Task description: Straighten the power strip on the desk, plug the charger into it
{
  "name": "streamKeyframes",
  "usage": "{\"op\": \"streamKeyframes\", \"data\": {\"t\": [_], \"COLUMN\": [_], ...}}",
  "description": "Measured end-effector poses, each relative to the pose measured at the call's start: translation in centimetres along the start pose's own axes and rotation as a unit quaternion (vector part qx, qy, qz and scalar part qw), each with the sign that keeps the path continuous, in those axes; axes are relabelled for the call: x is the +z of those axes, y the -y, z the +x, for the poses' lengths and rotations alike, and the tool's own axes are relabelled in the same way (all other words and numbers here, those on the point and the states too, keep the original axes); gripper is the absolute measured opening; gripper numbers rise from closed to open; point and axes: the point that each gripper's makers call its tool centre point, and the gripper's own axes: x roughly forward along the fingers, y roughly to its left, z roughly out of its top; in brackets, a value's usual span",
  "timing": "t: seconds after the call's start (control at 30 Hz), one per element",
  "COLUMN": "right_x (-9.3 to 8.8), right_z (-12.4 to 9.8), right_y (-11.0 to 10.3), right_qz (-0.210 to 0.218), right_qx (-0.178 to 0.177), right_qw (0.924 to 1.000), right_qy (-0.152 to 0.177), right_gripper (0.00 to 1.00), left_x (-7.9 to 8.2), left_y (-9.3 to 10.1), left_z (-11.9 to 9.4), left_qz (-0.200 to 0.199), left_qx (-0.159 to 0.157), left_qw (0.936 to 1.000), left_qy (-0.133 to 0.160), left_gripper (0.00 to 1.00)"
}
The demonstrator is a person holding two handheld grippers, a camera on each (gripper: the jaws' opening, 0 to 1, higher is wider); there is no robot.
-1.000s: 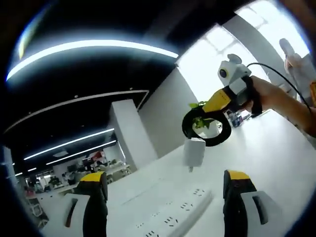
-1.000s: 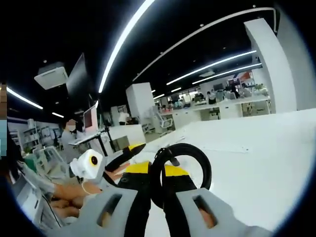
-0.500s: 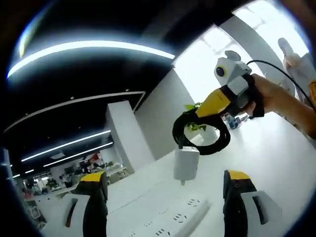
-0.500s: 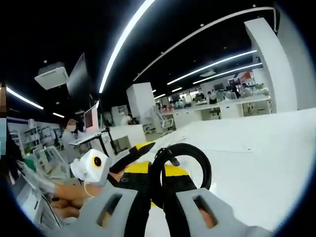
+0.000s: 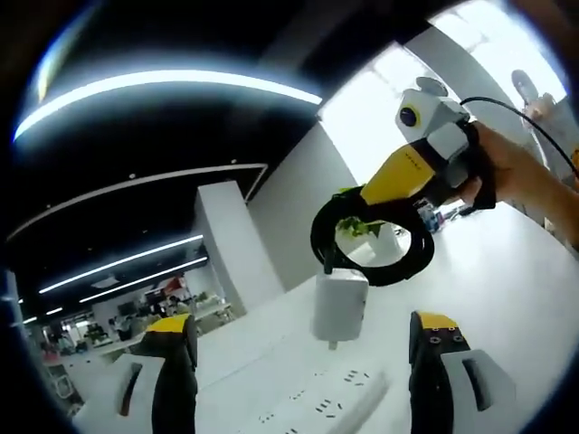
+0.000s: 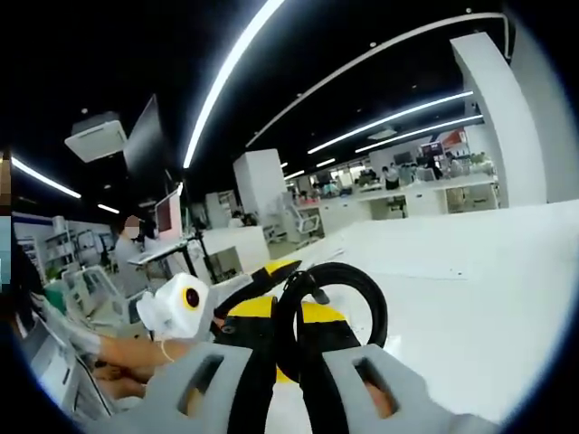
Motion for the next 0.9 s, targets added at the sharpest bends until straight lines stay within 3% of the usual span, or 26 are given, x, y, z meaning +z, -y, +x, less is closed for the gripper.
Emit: {"op": "streamKeyframes", "data": {"t": [0.2, 0.23, 0.5, 0.77, 0.9], "right_x": [-0.3, -0.5, -0.7, -0.8, -0.9], "right_z": [0.3, 0.5, 0.8, 1.1, 1.2], "right_y": [-0.1, 0.0, -0.1, -0.4, -0.5], "right_qz": [0.002, -0.001, -0.005, -0.007, -0.011], "right_qx": [0.002, 0.001, 0.001, 0.003, 0.003], "right_qw": [1.0, 0.9999, 0.9999, 0.9998, 0.9996], "right_qy": [-0.003, -0.011, -0.016, -0.019, -0.024], "right_gripper": [0.05, 0.05, 0.05, 0.05, 0.05], "left_x": [0.1, -0.2, -0.5, -0.2, -0.4], "left_y": [0.0, 0.3, 0.3, 1.0, 1.5], "left_z": [0.6, 0.8, 0.9, 1.2, 1.4], "left_qz": [0.0, -0.015, -0.026, -0.029, -0.014], "left_qx": [0.002, -0.002, -0.003, -0.015, -0.022], "left_qw": [1.0, 0.9998, 0.9994, 0.9993, 0.9993], "left_qy": [-0.003, -0.011, -0.022, -0.017, -0.025], "left_gripper": [0.93, 0.9, 0.72, 0.59, 0.48]}}
